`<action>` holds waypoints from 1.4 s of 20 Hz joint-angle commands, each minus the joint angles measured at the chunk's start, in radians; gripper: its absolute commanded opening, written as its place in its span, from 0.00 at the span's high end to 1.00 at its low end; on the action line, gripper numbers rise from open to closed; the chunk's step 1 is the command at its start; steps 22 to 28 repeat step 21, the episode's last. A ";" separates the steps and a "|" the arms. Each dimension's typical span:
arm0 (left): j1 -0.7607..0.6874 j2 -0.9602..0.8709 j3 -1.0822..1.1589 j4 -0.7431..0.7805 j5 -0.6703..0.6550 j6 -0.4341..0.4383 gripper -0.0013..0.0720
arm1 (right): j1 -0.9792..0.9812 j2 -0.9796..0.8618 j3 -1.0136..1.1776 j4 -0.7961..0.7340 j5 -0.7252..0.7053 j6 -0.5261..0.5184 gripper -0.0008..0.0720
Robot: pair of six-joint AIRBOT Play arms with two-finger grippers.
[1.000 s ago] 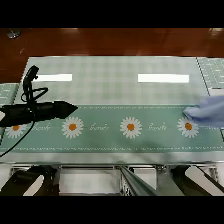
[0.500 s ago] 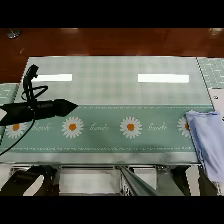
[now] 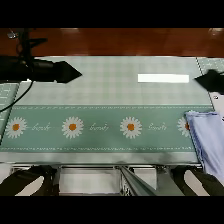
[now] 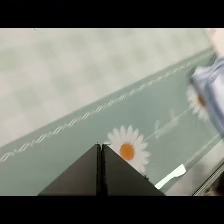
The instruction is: Fold the shirts.
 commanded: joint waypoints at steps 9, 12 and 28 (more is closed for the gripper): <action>-0.041 -0.042 -0.346 0.472 0.100 -0.377 0.94 | 0.384 -0.311 -0.017 -0.406 0.019 0.277 0.95; -0.042 -0.045 -0.347 0.471 0.078 -0.368 0.94 | 0.383 -0.307 -0.017 -0.398 0.020 0.277 0.95; -0.042 -0.048 -0.347 0.471 0.079 -0.368 0.94 | 0.383 -0.307 -0.017 -0.399 0.020 0.277 0.95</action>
